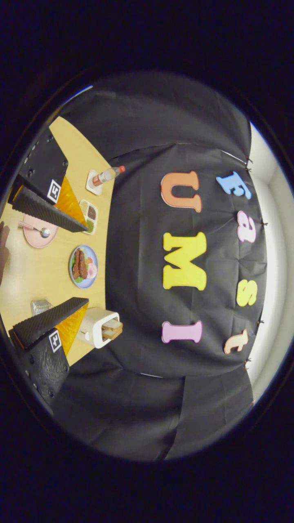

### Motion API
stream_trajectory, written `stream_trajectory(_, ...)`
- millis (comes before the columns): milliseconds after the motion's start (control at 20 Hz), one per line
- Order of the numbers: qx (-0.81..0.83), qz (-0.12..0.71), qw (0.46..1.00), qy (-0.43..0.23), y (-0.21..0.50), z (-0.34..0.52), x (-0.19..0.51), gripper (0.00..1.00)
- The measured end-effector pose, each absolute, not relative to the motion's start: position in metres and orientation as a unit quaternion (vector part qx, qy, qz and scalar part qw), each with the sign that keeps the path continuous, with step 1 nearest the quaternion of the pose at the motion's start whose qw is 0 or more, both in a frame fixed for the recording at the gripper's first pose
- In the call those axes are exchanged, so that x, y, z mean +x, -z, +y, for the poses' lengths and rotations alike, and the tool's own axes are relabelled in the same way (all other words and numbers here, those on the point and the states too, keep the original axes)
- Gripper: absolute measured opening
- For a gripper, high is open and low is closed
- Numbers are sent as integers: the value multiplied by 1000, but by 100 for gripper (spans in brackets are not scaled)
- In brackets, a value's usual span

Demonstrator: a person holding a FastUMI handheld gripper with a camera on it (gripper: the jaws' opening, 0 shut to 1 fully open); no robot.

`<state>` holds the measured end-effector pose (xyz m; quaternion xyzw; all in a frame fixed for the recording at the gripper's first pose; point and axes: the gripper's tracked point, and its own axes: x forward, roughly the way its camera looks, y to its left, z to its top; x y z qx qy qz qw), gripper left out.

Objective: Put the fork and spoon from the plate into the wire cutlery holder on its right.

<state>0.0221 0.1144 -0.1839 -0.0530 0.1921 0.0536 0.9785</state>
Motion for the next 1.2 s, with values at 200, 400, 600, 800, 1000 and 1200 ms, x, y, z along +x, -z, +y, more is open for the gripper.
stream_trajectory(200, -48, 261, 962, -64, 247, 143, 25, 96)
stream_trajectory(400, -74, 326, 940, -68, 318, 166, 28, 96)
stream_trajectory(600, -71, 380, 920, -63, 371, 181, 25, 94)
stream_trajectory(800, -84, 438, 893, -62, 427, 190, 17, 94)
stream_trajectory(1000, -101, 459, 881, -60, 461, 188, 12, 93)
stream_trajectory(1200, -63, 498, 864, -27, 491, 185, 8, 86)
